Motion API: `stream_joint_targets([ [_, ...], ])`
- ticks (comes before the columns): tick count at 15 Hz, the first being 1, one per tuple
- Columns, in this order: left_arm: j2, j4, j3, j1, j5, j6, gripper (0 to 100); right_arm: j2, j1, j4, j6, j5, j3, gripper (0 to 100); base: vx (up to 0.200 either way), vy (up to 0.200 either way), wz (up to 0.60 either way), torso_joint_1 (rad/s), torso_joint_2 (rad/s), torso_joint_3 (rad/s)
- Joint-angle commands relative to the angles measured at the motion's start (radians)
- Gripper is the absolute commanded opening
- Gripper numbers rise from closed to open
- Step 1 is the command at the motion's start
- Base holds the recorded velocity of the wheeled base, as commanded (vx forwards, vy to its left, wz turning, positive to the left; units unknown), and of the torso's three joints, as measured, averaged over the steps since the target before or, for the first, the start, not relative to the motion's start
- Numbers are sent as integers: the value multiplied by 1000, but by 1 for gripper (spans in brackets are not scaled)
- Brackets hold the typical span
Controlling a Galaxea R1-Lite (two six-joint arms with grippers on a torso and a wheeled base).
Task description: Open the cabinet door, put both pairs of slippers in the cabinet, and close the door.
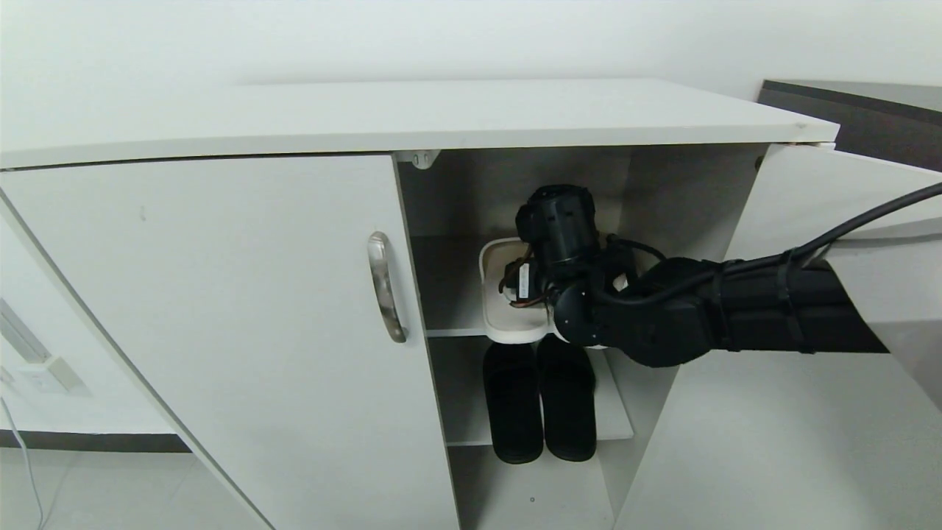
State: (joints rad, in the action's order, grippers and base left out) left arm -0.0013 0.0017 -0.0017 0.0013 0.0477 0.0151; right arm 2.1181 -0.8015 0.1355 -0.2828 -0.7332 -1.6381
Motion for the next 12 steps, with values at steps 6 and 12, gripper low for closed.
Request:
stream_joint_targets([
  [6,1,0,0,-1,0,-1,0,-253,-104,127,5,1,322,100,0,0,0,0,0,0],
  [12,1,0,0,-1,0,-1,0,-386,-174,260,5,64,577,100,0,0,0,0,0,0],
])
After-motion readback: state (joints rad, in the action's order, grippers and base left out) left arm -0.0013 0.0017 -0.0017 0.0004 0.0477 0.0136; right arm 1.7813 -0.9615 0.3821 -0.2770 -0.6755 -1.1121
